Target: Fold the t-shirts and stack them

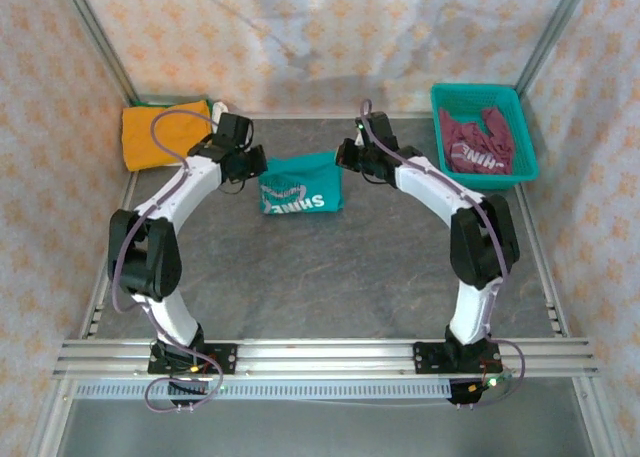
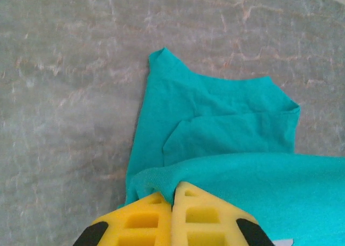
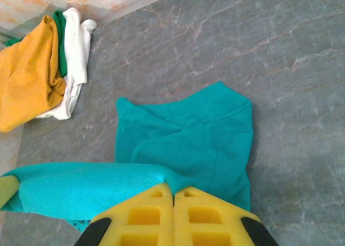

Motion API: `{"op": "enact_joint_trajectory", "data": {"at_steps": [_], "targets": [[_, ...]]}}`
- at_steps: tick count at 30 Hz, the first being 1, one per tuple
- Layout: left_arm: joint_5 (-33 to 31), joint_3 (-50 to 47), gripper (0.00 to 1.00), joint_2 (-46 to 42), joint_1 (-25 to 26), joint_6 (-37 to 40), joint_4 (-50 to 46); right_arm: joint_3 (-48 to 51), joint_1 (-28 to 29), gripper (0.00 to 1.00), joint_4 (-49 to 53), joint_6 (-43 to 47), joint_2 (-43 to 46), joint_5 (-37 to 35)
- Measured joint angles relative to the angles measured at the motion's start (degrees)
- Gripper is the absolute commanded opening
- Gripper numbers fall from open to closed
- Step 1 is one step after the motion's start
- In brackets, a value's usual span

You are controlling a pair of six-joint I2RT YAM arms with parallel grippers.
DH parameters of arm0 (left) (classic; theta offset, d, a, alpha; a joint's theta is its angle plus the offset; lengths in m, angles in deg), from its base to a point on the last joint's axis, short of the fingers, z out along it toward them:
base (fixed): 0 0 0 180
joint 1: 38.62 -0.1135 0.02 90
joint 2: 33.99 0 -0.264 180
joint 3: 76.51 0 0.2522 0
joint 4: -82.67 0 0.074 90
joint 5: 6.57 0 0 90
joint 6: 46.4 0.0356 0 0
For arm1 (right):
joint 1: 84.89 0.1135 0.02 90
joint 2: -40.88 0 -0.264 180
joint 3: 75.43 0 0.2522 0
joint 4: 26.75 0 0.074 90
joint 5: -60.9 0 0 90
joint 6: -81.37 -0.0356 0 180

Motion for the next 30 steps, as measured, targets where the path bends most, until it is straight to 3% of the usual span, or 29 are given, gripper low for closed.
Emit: {"op": "enact_joint_trajectory", "data": {"at_steps": [1, 3, 5, 7, 10, 13, 15, 18, 21, 25, 30], "targets": [[0.0, 2.2, 0.09, 1.7, -0.2, 0.3, -0.1, -1.5, -0.2, 0.01, 0.2, 0.0, -1.4, -0.1], [-0.2, 7.0, 0.34, 5.5, -0.6, 1.1, -0.2, -4.8, -0.8, 0.17, 0.5, -0.1, -4.4, -0.3], [-0.9, 12.4, 0.43, 9.9, -0.9, 1.7, -0.5, -9.6, -1.6, 0.33, 1.4, -0.2, -8.5, -0.4], [-2.2, 18.4, 0.5, 14.8, -1.4, 2.2, -0.9, -17.5, -2.8, 0.37, 3.3, -0.2, -14.5, -0.3], [-4.4, 26.9, 0.5, 20.7, -2.0, 2.1, -2.9, -31.5, -4.8, 0.31, 7.7, -0.2, -23.5, 0.3], [-5.8, 27.1, 0.5, 20.5, -2.1, 2.0, -3.3, -35.4, -6.3, 0.31, 10.9, -0.2, -25.8, 1.0], [-6.3, 20.1, 0.5, 15.4, -1.4, 1.8, -1.3, -30.4, -6.4, 0.26, 10.3, -0.2, -23.1, 1.5], [-6.4, 6.5, 0.5, 5.4, 1.5, 1.8, 2.5, -14.4, -4.3, 0.15, 7.0, -0.6, -14.2, 2.5], [-4.9, -0.8, 0.49, 0.5, 5.4, 1.8, 7.2, -3.3, -0.3, 0.11, 2.6, -2.8, -7.5, 6.0], [-2.8, -2.5, 0.48, 4.1, 6.8, 1.8, 12.0, -0.4, 2.9, 0.07, -5.0, -7.3, -6.7, 13.6], [-1.6, -2.8, 0.47, 12.6, 5.8, 1.4, 15.1, -1.3, 1.9, 0.07, -10.7, -11.0, -9.8, 17.3]]}}
